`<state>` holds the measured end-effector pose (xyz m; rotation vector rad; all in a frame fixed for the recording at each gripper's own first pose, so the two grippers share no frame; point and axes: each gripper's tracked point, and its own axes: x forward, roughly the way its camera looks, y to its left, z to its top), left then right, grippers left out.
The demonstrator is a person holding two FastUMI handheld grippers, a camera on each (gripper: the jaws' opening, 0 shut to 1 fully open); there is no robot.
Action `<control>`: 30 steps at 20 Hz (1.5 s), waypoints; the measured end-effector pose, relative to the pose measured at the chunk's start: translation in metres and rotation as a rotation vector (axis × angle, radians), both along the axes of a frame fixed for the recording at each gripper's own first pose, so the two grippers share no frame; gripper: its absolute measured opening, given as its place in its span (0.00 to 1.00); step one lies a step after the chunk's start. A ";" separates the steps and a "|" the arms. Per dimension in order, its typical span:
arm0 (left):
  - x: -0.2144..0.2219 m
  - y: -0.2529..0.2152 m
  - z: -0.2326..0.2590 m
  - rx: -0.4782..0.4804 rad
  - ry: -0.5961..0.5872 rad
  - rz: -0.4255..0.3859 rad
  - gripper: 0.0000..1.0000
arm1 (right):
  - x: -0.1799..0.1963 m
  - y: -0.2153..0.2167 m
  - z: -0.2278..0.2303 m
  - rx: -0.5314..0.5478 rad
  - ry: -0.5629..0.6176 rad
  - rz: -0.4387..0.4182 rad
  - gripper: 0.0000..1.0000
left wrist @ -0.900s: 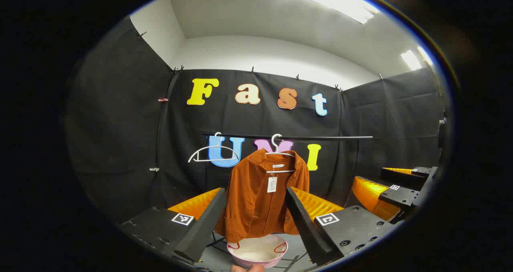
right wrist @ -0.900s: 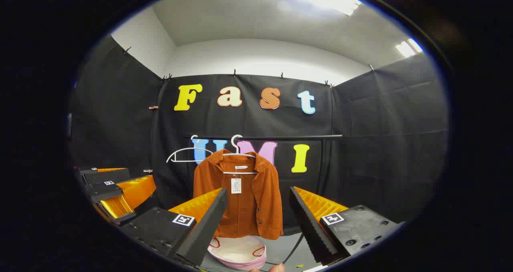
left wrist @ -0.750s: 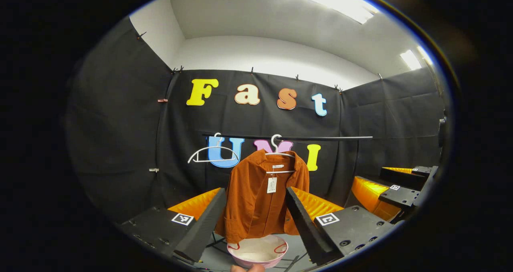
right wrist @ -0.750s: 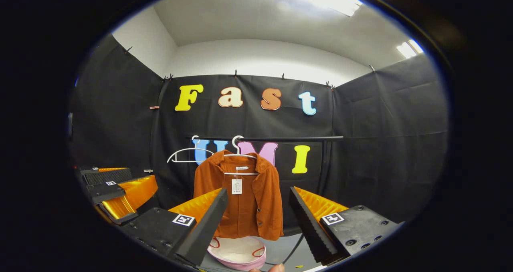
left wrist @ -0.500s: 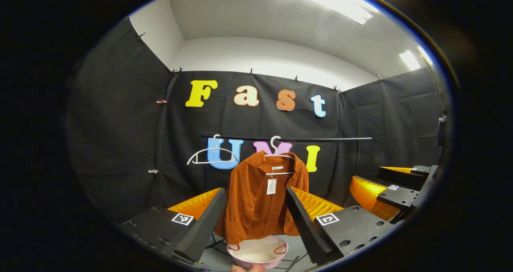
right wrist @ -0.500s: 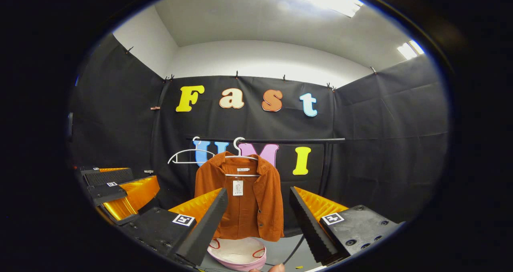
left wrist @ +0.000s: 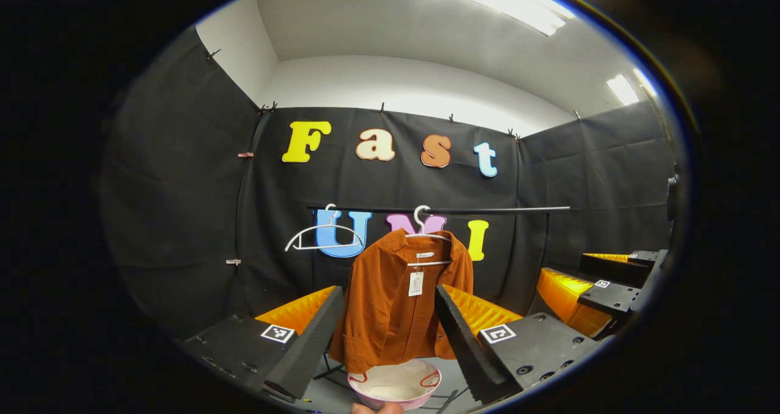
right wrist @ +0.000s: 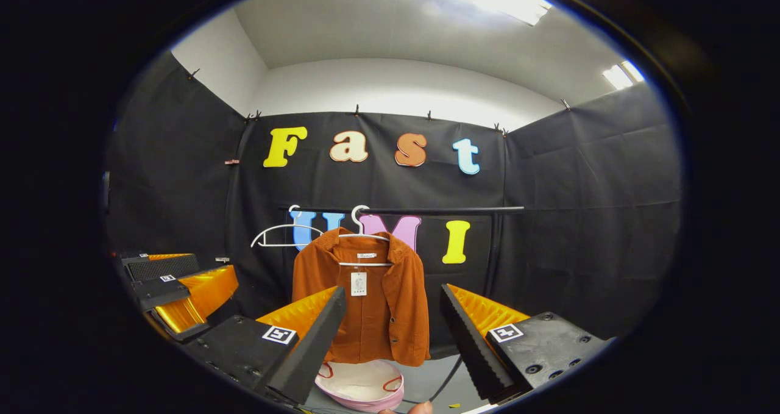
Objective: Grasp the clothes on the hanger with both hands and then place them into the laundry hamper below.
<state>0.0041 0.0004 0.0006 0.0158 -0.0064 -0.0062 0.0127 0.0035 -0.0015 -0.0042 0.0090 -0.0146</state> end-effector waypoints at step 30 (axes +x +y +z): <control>0.349 -0.019 -0.079 0.032 0.006 0.191 0.95 | 0.298 -0.034 -0.109 0.074 0.013 0.146 0.99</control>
